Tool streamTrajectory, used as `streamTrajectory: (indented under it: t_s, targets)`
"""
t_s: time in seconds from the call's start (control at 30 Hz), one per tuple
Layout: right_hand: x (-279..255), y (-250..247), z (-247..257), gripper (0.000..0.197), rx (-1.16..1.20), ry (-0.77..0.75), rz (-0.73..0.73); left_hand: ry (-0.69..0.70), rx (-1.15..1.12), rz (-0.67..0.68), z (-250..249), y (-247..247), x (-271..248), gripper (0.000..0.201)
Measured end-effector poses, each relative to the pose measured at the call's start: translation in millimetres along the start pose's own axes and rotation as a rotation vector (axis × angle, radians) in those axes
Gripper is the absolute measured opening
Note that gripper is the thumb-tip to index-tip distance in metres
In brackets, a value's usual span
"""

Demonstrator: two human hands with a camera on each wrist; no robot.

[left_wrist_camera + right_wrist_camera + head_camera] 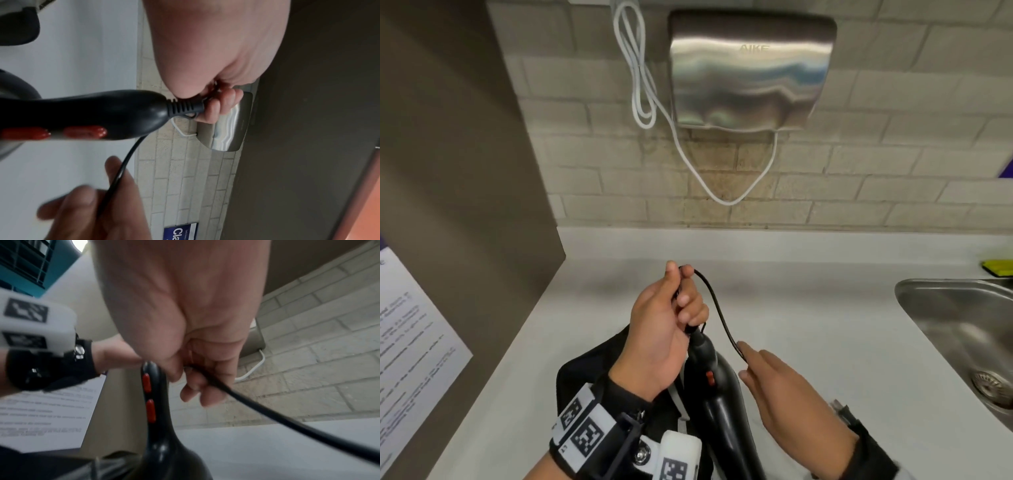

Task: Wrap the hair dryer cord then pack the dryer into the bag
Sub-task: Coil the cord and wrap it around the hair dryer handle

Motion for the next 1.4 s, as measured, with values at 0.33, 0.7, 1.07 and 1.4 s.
streamTrajectory:
  t_s: [0.33, 0.7, 1.07, 1.4]
  targets:
    - [-12, -56, -20, 0.011, 0.3, 0.069, -0.168, 0.083, -0.014, -0.008, -5, -3, -2, 0.031]
    - [0, -102, 27, 0.018, 0.186, -0.321, -0.178, 0.054, 0.404, 0.249, 8, 17, -19, 0.035]
    - [27, -120, 22, 0.017, 0.617, -0.251, -0.264, 0.106, 0.595, 0.406, 14, 18, -29, 0.048]
    - [44, -85, 14, 0.011, 0.552, -0.037, -0.428, 0.072, 0.559, 0.449, 13, 7, -27, 0.04]
Point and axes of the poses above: each hand's wrist, its own x-axis towards the middle knuckle, its own y-axis out of the palm, z = x × y, the point moved 3 cm from there along x, towards the middle knuckle, and after that the axes turned 13 degrees about -x, right-handed, at the moved point
